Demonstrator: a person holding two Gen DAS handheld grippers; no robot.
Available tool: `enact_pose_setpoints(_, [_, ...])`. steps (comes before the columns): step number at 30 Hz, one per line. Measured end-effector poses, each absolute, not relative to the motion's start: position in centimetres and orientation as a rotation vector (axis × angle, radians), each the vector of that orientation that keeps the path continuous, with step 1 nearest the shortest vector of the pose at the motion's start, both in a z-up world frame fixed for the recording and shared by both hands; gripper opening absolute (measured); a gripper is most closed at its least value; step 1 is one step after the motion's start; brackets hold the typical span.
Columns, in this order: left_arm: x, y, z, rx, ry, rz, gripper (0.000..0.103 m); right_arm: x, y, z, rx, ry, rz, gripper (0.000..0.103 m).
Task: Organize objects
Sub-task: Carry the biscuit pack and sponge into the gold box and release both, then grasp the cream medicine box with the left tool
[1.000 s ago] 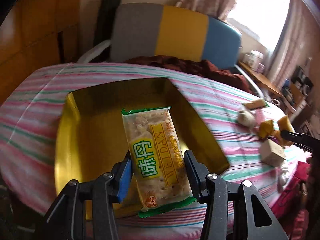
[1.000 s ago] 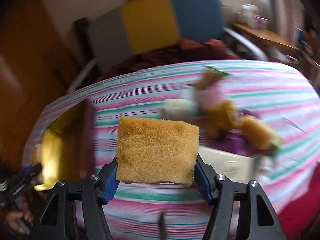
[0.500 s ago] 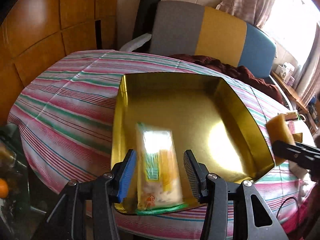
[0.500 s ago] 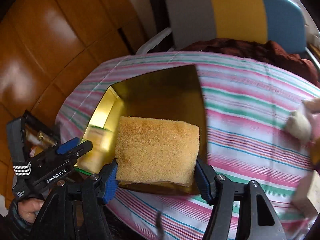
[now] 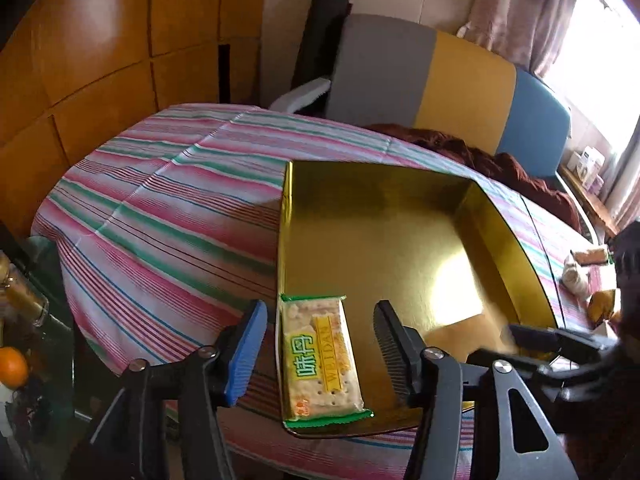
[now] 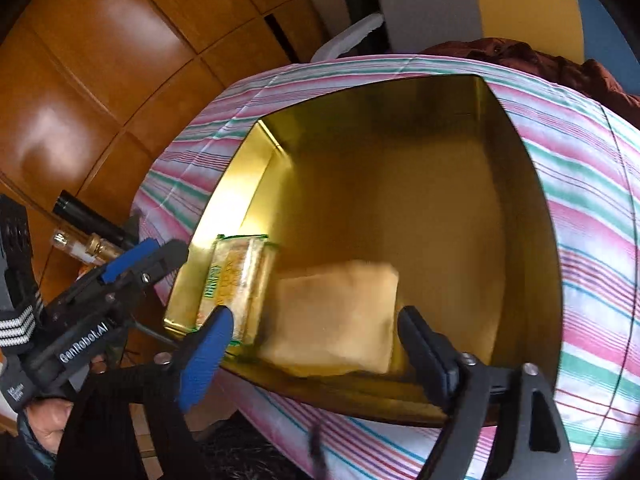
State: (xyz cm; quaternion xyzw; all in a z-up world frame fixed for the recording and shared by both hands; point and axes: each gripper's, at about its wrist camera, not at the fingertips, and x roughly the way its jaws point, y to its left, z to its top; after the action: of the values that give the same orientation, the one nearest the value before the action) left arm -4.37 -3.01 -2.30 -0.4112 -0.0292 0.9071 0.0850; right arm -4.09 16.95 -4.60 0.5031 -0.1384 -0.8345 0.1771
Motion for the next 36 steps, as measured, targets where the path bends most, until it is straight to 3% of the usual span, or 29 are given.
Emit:
enact_pose_setpoints(6, [-4.2, -3.1, -1.3, -1.186, -0.086, 2.729, 0.066, -3.0, 17.6, -3.7, 1.402, -0.376, -2.424, 0.086])
enact_pose_setpoints(10, [-3.8, -2.5, -0.2, -1.135, -0.055, 2.743, 0.076, -1.6, 18.6, -2.4, 1.360, -0.351, -2.501, 0.086])
enact_pose_setpoints(16, [-2.9, -1.4, 0.9, -1.080, 0.001, 2.744, 0.081, 0.0, 20.4, -1.1, 1.323, -0.345, -2.602, 0.086])
enact_pose_setpoints(36, [-1.2, 5.4, 1.4, -1.022, 0.088, 2.504, 0.081, 6.1, 32.9, -0.8, 1.412, -0.591, -2.856, 0.086])
